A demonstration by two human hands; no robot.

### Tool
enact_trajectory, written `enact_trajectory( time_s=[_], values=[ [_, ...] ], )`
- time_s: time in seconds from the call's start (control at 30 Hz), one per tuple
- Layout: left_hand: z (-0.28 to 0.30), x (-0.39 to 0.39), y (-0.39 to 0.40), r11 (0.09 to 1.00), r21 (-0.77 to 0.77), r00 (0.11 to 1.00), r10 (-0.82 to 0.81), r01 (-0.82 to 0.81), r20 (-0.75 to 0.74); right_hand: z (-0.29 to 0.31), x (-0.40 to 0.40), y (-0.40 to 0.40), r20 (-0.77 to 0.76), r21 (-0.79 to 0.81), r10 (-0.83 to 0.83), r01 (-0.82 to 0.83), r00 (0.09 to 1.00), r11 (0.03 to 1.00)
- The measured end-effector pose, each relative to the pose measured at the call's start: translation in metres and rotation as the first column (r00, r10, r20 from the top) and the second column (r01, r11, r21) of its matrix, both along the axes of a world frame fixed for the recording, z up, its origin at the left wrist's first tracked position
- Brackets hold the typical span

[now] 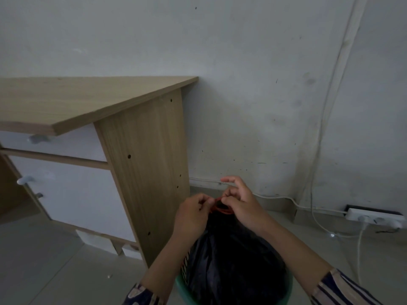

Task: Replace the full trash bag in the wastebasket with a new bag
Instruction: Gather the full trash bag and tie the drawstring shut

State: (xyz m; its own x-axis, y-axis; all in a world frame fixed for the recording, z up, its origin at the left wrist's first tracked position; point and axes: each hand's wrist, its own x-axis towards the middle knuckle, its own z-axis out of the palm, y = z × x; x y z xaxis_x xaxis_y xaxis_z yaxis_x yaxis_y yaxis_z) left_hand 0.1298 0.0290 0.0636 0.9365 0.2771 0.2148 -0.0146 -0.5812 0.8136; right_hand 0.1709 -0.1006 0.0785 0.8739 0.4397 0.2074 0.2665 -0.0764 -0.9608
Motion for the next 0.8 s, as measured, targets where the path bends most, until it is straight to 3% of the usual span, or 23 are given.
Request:
enact_trajectory(
  time_s=[0.13,0.2,0.27,0.33,0.37,0.63,0.7,0.8],
  values=[
    [0.000,0.000,-0.002,1.000,0.012,1.000,-0.010,0.010,0.006,0.007,0.004,-0.006,-0.079,0.068,0.019,-0.014,0.997,0.998],
    [-0.001,0.001,-0.003,1.000,0.024,1.000,-0.009,0.009,0.004,0.009,0.004,-0.010,-0.076,-0.007,0.014,-0.014,0.997,1.000],
    [-0.002,0.002,-0.001,0.999,0.042,1.000,-0.002,0.002,0.014,0.013,0.010,-0.021,0.114,-0.263,-0.044,0.073,0.993,0.962],
    [-0.002,0.003,0.002,0.997,0.080,1.000,0.001,-0.003,0.017,0.020,0.016,-0.035,0.391,-0.536,-0.022,0.247,0.920,0.807],
    [-0.002,0.003,0.003,0.995,0.097,1.000,-0.001,0.000,0.017,0.023,0.018,-0.042,0.449,-0.590,0.009,0.289,0.894,0.754],
    [-0.004,0.003,-0.002,0.992,-0.087,0.996,-0.086,0.087,0.014,0.003,0.007,-0.020,0.281,-0.485,0.085,0.065,0.956,0.872],
    [-0.005,0.001,-0.001,0.988,-0.119,0.995,-0.095,0.095,0.009,-0.002,0.005,-0.011,0.280,-0.455,0.071,0.068,0.957,0.888],
    [-0.003,-0.004,0.005,0.989,-0.049,0.991,-0.136,0.136,0.013,-0.006,0.007,-0.011,0.373,-0.428,0.005,0.167,0.928,0.888]
  ],
)
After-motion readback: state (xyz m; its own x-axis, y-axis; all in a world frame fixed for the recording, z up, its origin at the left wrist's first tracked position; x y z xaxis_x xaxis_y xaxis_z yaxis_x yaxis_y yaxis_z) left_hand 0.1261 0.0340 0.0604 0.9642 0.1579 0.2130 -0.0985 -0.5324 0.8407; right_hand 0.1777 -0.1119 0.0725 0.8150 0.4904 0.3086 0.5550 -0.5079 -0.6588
